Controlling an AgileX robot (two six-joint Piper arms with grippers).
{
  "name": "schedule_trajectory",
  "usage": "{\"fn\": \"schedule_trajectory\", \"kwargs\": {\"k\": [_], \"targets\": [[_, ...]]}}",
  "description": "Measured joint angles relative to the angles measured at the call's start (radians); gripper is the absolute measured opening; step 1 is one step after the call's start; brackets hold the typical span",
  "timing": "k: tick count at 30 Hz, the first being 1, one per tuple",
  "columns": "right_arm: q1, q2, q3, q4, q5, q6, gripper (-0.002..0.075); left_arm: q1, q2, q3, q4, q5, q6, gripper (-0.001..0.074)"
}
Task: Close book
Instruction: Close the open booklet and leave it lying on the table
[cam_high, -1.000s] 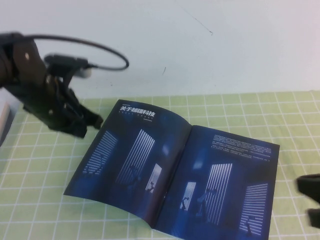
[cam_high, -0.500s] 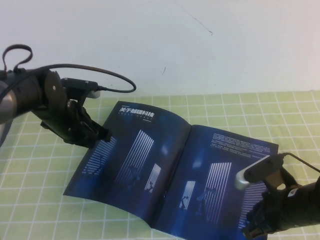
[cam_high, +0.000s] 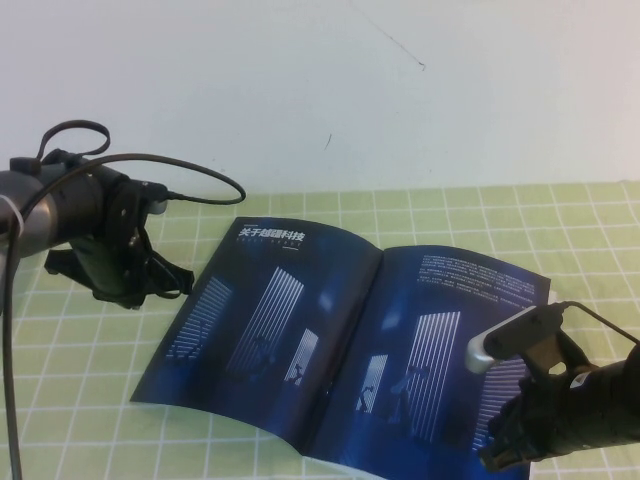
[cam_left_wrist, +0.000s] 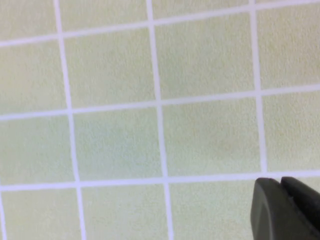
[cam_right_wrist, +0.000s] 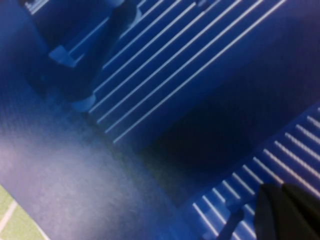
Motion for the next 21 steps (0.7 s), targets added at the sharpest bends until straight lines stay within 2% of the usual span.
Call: {"fn": "schedule_trajectory", "kwargs": {"k": [12, 21], "targets": [[0.002, -0.023, 0.0, 0.0, -0.008, 0.002, -0.0003, 0.0, 0.021, 0.0, -0.123, 0.066, 0.119, -0.0004], [0.002, -0.111, 0.018, 0.0, 0.03, 0.0, -0.0003, 0.0, 0.021, 0.0, -0.221, 0.048, 0.175, -0.0004]]}}
